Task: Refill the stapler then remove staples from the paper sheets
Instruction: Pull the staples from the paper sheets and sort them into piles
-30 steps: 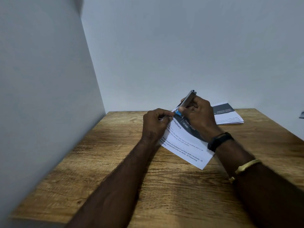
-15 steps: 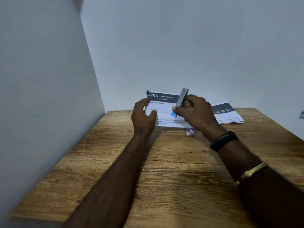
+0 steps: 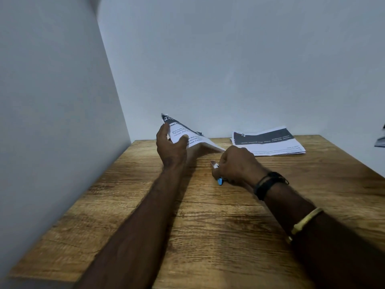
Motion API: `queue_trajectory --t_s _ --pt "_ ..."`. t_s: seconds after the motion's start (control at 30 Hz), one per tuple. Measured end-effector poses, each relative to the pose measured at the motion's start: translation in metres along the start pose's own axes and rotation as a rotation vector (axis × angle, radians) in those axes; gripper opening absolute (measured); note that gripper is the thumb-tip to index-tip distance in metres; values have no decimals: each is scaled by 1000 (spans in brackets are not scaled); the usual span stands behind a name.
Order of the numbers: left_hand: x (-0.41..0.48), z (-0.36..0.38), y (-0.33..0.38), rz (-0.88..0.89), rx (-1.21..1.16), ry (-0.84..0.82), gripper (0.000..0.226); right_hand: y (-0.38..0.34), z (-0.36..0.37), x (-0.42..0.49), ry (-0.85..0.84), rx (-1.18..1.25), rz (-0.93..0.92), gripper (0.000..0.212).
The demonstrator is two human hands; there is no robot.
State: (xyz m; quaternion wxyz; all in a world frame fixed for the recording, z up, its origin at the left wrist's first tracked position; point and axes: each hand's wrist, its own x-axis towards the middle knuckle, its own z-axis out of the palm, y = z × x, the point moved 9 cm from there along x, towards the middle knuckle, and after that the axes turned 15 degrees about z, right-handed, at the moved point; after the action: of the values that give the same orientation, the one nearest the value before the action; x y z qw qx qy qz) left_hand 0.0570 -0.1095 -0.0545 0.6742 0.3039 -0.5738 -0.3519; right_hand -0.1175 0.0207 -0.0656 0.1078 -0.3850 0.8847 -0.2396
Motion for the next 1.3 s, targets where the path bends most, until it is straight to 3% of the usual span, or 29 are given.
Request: queue_trajectory --t_s 0.17,0.23,0.33,0.4,0.5,0.67,0.77,0.9,1.13,1.3 --pt "-4 6 0 -87 -150 28 65 1 5 4 -23 -13 -2 40" --pt "-7 9 0 -129 -228 45 63 3 -4 6 39 65 6 40" --pt "-13 13 -2 -209 -352 64 63 16 -24 11 171 411 57 45" --pt "-18 20 -3 -280 -446 47 60 24 -26 16 106 688 83 45" --pt "-24 31 -4 -321 -484 -43 51 31 -29 23 85 866 83 19" --pt "-30 42 -8 -257 -255 -117 62 52 -64 23 304 944 49 19" --pt "-33 58 -5 -211 -138 -124 55 66 -82 27 400 926 59 8" --pt "-35 88 -4 -179 5 -176 43 98 -96 33 469 915 143 13" --pt "-37 148 -12 -143 181 -438 55 159 -100 58 510 795 333 14" --pt "-39 166 -19 -115 307 -540 38 174 -93 76 444 721 410 4"
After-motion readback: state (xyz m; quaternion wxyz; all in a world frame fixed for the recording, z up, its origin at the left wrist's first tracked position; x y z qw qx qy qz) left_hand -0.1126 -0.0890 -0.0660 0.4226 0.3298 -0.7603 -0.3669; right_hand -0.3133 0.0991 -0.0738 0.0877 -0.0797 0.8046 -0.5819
